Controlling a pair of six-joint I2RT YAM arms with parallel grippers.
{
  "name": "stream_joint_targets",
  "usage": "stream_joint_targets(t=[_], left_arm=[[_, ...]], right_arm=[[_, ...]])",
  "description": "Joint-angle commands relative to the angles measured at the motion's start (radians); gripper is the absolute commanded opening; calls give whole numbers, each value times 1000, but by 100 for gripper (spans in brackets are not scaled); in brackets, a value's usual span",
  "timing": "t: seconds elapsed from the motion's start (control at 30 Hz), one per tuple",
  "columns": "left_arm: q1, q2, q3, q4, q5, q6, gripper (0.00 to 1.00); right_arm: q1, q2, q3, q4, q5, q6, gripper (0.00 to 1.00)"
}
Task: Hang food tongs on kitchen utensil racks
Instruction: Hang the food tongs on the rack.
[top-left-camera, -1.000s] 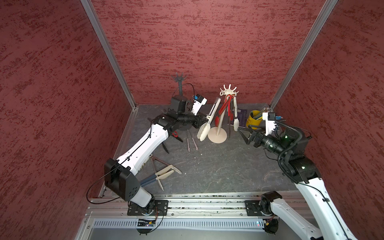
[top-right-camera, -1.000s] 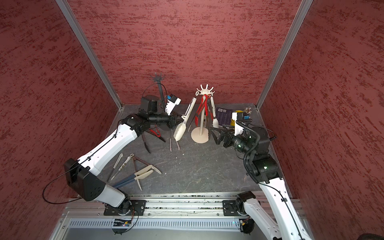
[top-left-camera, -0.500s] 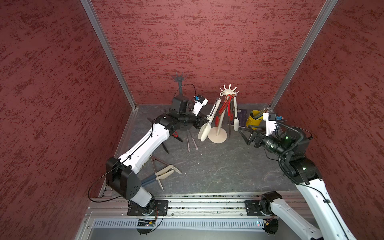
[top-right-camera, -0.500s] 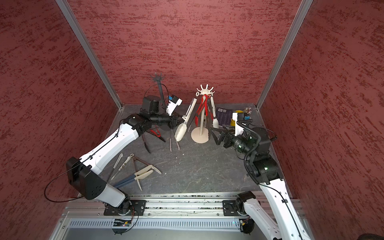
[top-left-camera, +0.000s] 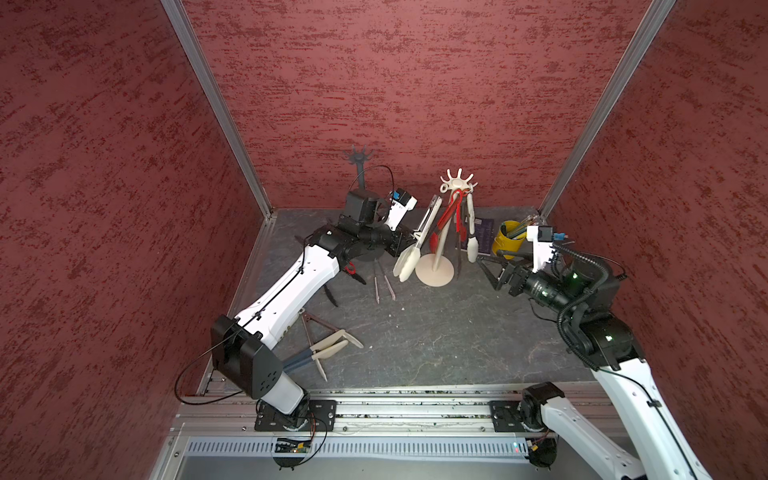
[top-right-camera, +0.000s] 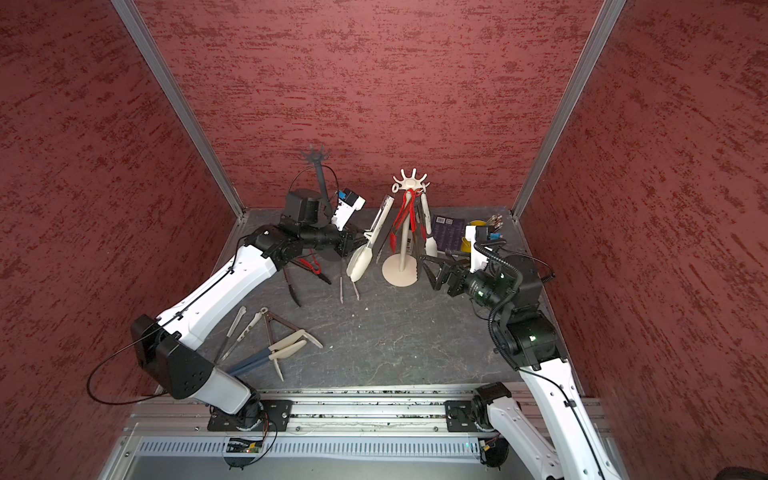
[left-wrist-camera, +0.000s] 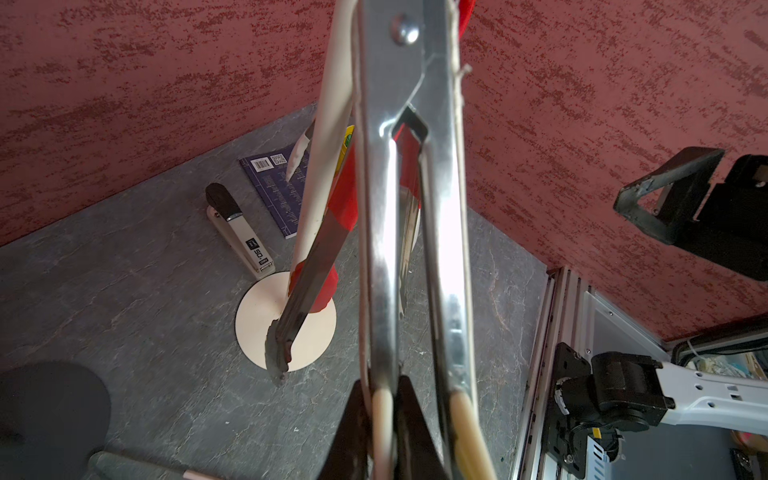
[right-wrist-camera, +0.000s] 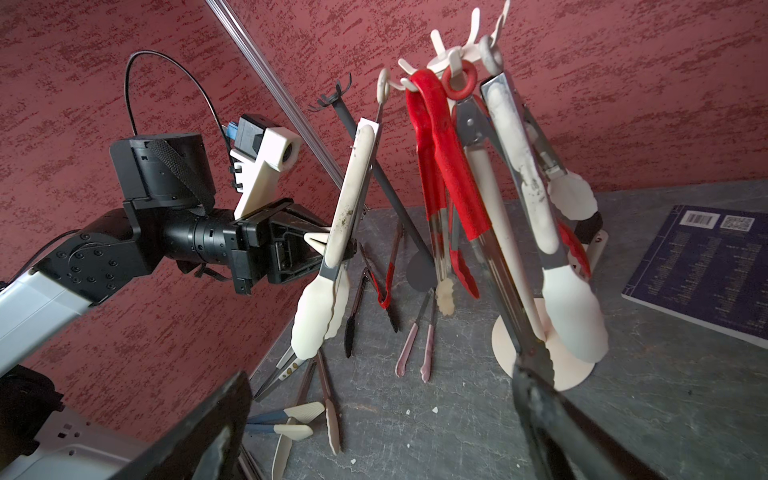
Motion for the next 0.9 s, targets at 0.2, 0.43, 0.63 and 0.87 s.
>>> stream_joint_targets(t=[0.2,0.43,0.63,0.87], left_arm=[[-21,18,88,-110,-66,76,6],[-20,21,115,-171,-97,110,6],[-17,24,136,-206,-129,141,6],[-19,61,202,-270,-141,191,6]], right_arm=[[-3,-10,-14,35,-17,9,99],[-4,-13,-19,35,-19,11,99],[-4,-11,-27,48,-23,29,99],[-4,-15,-24,35,-20,24,99]])
